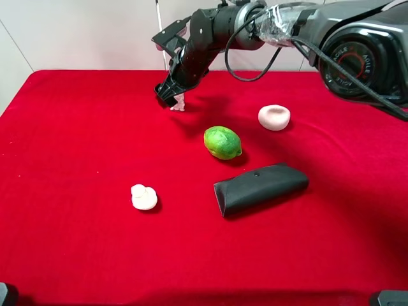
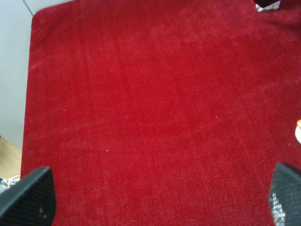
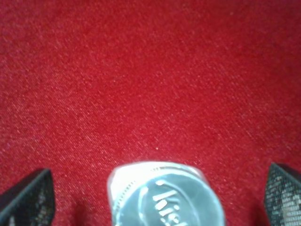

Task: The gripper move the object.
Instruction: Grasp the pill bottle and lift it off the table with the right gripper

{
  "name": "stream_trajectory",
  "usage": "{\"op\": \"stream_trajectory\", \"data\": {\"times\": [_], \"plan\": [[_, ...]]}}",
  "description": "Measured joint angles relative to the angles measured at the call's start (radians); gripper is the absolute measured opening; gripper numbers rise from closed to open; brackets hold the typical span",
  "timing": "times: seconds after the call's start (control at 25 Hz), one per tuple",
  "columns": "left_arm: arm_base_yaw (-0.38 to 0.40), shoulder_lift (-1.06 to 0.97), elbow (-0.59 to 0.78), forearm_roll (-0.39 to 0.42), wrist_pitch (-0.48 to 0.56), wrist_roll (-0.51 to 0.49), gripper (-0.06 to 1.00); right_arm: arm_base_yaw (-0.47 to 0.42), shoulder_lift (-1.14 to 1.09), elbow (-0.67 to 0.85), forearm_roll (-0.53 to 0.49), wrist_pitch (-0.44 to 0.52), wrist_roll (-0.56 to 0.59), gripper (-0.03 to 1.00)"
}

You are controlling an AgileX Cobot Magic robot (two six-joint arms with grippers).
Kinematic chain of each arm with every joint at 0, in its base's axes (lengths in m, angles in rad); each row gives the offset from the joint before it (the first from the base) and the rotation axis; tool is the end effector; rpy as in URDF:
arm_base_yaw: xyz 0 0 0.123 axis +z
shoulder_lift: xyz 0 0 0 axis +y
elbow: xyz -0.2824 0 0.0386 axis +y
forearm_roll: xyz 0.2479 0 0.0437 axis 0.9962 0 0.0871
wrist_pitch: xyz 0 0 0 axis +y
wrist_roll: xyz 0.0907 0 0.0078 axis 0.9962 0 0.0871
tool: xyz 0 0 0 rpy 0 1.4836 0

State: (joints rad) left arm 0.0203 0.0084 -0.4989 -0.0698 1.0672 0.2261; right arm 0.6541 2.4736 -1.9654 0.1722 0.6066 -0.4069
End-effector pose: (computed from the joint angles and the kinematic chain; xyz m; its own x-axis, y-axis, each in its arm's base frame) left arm -0.0037 -0.0056 0.2765 -0.4541 0.1817 -0.8722 0.1227 0.9824 0.1407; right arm 0.4157 0.3300 0.1079 -0.4837 -0.6993 -0.5264 -0.8007 0.5964 -0.0566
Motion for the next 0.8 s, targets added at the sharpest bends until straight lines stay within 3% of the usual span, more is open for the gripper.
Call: {"op": "stream_trajectory", "data": {"times": [0.8], "plan": [[0.000,0.000,0.000,0.000,0.000,0.000,0.88,0.000,0.027,-0.003,0.041,-0.016,-0.004,0.68]]}}
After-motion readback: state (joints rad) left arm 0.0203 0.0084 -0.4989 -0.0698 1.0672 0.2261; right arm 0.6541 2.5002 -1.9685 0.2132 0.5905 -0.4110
